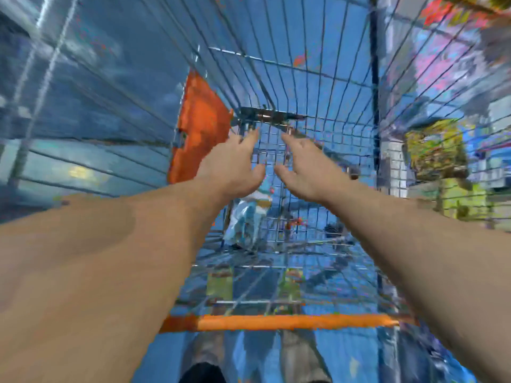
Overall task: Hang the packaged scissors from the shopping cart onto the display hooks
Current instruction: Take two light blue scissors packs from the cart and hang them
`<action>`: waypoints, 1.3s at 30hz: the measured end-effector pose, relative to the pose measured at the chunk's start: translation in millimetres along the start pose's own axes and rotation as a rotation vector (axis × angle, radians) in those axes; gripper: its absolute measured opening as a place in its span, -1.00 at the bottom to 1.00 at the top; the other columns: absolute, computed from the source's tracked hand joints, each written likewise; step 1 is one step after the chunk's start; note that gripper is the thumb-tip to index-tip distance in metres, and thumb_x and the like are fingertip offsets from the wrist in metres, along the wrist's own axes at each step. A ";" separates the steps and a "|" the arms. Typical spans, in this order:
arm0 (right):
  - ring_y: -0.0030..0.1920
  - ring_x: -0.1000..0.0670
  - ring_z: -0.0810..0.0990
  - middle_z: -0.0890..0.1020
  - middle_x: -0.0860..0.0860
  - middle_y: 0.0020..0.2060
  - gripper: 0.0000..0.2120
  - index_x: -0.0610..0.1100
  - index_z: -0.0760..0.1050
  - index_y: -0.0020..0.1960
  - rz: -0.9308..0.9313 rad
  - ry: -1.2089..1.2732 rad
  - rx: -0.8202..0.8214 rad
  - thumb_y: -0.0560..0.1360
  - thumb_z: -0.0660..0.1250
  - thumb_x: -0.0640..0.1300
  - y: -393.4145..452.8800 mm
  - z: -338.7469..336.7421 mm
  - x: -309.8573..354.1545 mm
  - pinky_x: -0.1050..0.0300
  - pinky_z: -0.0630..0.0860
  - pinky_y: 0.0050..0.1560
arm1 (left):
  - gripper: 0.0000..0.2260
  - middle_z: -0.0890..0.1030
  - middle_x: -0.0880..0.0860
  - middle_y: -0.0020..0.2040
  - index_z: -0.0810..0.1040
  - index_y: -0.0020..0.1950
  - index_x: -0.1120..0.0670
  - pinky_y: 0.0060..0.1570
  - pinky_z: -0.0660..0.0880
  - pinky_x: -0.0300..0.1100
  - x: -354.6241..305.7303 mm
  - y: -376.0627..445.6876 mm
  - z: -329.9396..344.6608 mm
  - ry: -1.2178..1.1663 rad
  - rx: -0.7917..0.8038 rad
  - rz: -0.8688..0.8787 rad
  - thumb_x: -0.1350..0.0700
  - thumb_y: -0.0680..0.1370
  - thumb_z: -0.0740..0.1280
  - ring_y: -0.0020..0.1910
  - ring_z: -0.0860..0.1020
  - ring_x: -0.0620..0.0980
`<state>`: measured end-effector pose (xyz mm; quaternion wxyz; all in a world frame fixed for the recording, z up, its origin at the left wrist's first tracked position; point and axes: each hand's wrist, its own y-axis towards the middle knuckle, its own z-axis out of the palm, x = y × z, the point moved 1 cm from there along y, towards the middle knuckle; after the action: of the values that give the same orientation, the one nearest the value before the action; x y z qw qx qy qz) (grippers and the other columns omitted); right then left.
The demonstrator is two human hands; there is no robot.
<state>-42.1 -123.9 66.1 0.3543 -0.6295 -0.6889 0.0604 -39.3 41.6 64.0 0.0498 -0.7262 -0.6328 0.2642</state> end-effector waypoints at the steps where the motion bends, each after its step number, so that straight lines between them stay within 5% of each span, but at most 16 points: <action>1: 0.54 -0.24 0.29 0.31 -0.28 0.53 -0.30 -0.20 0.05 0.65 0.034 0.015 0.027 0.64 0.25 0.00 7.6 10.0 -2.8 -0.05 0.24 0.50 | -0.38 0.46 0.18 0.36 0.20 0.57 -0.01 0.23 0.46 0.08 4.4 6.0 11.7 -0.022 0.042 -0.014 -0.10 0.55 0.28 0.29 0.49 0.28; 6: 0.35 -0.26 0.48 0.51 -0.28 0.35 -0.47 -0.18 0.28 0.53 0.219 0.065 0.138 0.62 0.25 -0.03 42.6 67.4 -20.6 -0.04 0.44 0.24 | -0.54 0.55 0.19 0.29 0.34 0.47 0.02 0.19 0.45 0.03 18.2 27.7 73.5 -0.157 0.215 -0.226 0.10 0.56 0.27 0.28 0.50 0.26; 10: 0.00 -0.20 0.54 0.57 -0.15 -0.03 -0.79 -0.13 0.44 0.12 0.386 0.125 0.269 0.59 0.27 -0.01 57.8 109.6 -25.9 0.07 0.42 -0.10 | -0.63 0.55 0.22 0.27 0.38 0.39 0.08 0.17 0.49 0.03 29.3 29.9 115.6 -0.318 0.350 -0.484 0.08 0.59 0.23 0.24 0.52 0.26; 12: 0.05 -0.19 0.60 0.53 -0.05 -0.14 -0.79 -0.10 0.47 0.07 0.429 0.145 0.305 0.57 0.28 0.04 64.2 130.7 -26.9 0.11 0.40 -0.12 | -0.63 0.54 0.22 0.31 0.41 0.38 0.10 0.20 0.48 0.01 33.5 30.9 128.4 -0.363 0.361 -0.576 0.08 0.58 0.23 0.27 0.51 0.25; 18: 0.11 -0.17 0.65 0.65 -0.15 0.08 -0.67 -0.17 0.58 0.18 0.712 0.404 0.194 0.50 0.44 -0.01 72.7 159.7 -24.1 0.15 0.44 -0.09 | -0.69 0.58 0.21 0.26 0.52 0.30 0.14 0.17 0.49 0.01 30.7 34.7 140.3 -0.446 0.274 -0.709 0.09 0.57 0.27 0.25 0.52 0.23; 25: -0.06 -0.13 0.62 0.68 -0.11 0.01 -0.54 -0.16 0.60 0.13 0.855 0.530 0.121 0.34 0.59 0.04 71.0 161.9 -24.8 0.14 0.46 -0.18 | -0.70 0.58 0.16 0.28 0.55 0.30 0.07 0.05 0.46 -0.08 32.3 37.6 141.7 -0.490 0.244 -0.764 0.14 0.60 0.21 0.24 0.53 0.20; 32: 0.00 -0.12 0.68 0.70 -0.07 0.00 -0.49 -0.10 0.51 0.06 0.729 0.774 0.055 0.19 0.61 -0.02 66.6 153.1 -31.3 0.02 0.62 -0.03 | -0.59 0.58 0.20 0.27 0.56 0.29 0.12 0.22 0.49 0.03 38.7 44.6 133.7 -0.695 0.303 -0.806 -0.08 0.58 0.17 0.21 0.53 0.25; 36: -0.23 -0.05 0.71 0.72 -0.12 -0.10 -0.60 -0.07 0.39 -0.04 0.675 1.188 0.001 0.37 0.59 -0.29 69.1 129.5 -38.3 0.14 0.63 -0.33 | -0.43 0.63 0.21 0.19 0.58 0.22 0.11 0.26 0.49 0.11 39.5 48.9 124.9 -1.007 0.240 -0.876 -0.22 0.37 0.22 0.18 0.58 0.22; 39: -0.18 -0.09 0.74 0.73 -0.19 -0.05 -0.62 -0.09 0.41 0.00 0.644 1.270 -0.053 0.39 0.56 -0.33 79.7 108.5 -44.4 0.01 0.71 -0.21 | -0.48 0.62 0.10 0.17 0.49 0.29 -0.02 0.20 0.52 0.06 34.5 53.4 118.5 -1.164 0.151 -0.821 -0.20 0.39 0.24 0.11 0.59 0.13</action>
<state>-39.5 -109.0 -74.9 0.6364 -0.7237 -0.1305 -0.2329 -42.5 32.8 -70.1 -0.1503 -0.1652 -0.7588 0.6119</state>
